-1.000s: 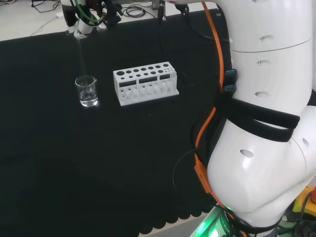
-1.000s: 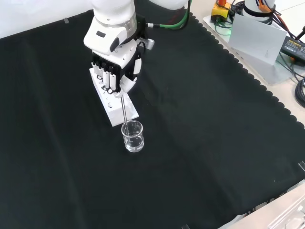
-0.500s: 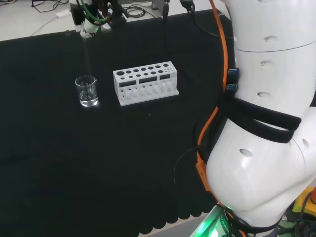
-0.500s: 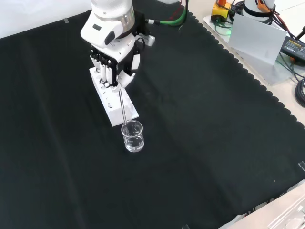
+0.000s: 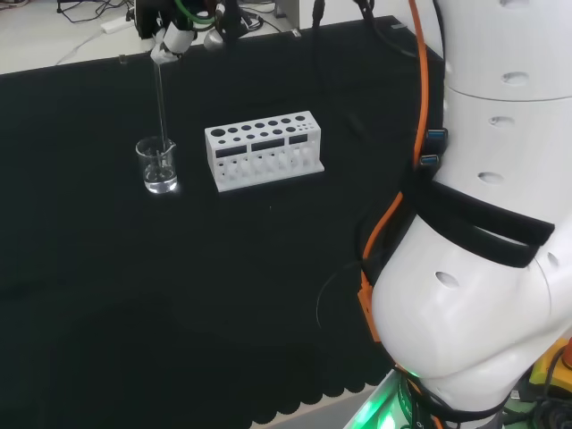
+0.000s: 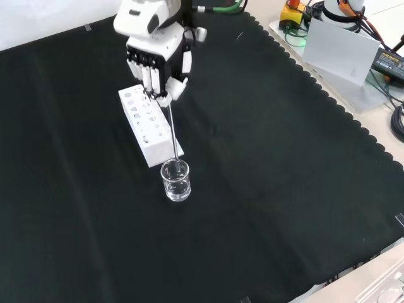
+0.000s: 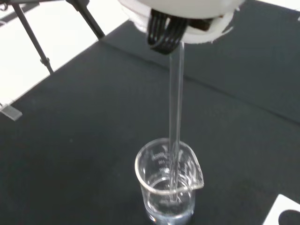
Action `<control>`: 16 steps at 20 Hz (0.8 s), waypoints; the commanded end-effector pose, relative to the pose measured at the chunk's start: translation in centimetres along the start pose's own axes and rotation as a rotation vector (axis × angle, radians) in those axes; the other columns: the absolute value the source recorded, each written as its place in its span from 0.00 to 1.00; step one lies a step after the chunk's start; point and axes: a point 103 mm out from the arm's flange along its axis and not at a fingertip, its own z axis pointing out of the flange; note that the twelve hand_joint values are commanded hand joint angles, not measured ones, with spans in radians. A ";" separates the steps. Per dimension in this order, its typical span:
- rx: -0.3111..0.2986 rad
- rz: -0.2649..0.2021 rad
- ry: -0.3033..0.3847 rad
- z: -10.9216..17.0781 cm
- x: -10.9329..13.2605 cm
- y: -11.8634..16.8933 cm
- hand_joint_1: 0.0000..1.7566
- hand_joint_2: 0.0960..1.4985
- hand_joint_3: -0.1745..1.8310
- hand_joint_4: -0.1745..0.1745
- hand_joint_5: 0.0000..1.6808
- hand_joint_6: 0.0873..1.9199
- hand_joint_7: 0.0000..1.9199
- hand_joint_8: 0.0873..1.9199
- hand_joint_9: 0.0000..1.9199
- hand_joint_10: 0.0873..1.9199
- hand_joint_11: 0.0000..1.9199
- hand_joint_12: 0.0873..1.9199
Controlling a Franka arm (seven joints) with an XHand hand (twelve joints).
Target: Stir in the beaker to the left of the white test tube rack with the glass rod.
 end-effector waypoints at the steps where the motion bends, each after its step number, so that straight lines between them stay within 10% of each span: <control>1: -0.041 0.007 0.036 -1.5 0.7 -1.1 0.75 0.45 0.38 0.00 0.75 0.15 0.62 0.54 0.82 0.47 0.82 0.45; 16: -0.049 0.012 -0.015 -2.2 2.1 -1.7 0.75 0.46 0.38 0.00 0.76 0.15 0.62 0.54 0.82 0.47 0.82 0.45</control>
